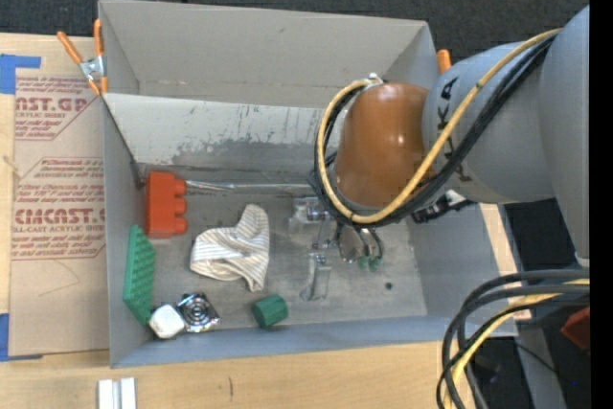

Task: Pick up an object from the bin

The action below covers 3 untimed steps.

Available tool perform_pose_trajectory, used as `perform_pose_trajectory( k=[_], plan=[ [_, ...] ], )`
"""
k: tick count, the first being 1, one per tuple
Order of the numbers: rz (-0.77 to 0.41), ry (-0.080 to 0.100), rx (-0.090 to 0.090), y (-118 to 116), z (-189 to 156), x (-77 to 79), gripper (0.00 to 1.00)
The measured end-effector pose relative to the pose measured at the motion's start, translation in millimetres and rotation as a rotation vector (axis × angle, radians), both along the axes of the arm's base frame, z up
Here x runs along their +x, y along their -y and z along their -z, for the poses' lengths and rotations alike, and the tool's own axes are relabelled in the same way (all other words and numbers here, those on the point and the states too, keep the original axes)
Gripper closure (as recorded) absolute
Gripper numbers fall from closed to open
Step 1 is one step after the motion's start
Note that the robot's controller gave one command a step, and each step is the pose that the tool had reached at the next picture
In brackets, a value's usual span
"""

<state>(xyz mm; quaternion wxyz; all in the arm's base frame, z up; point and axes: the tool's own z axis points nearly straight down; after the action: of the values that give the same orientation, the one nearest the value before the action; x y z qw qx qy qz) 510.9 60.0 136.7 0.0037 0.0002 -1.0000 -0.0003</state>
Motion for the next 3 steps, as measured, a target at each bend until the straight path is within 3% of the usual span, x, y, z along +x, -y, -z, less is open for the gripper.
perform_pose_trajectory(
  k=[2,3],
  plan=[
    [0.001,0.008,0.0,-0.6,-3.2,2.6,0.0],
    [-0.02,0.006,0.0,-45.6,21.8,6.3,0.0]
  ],
)
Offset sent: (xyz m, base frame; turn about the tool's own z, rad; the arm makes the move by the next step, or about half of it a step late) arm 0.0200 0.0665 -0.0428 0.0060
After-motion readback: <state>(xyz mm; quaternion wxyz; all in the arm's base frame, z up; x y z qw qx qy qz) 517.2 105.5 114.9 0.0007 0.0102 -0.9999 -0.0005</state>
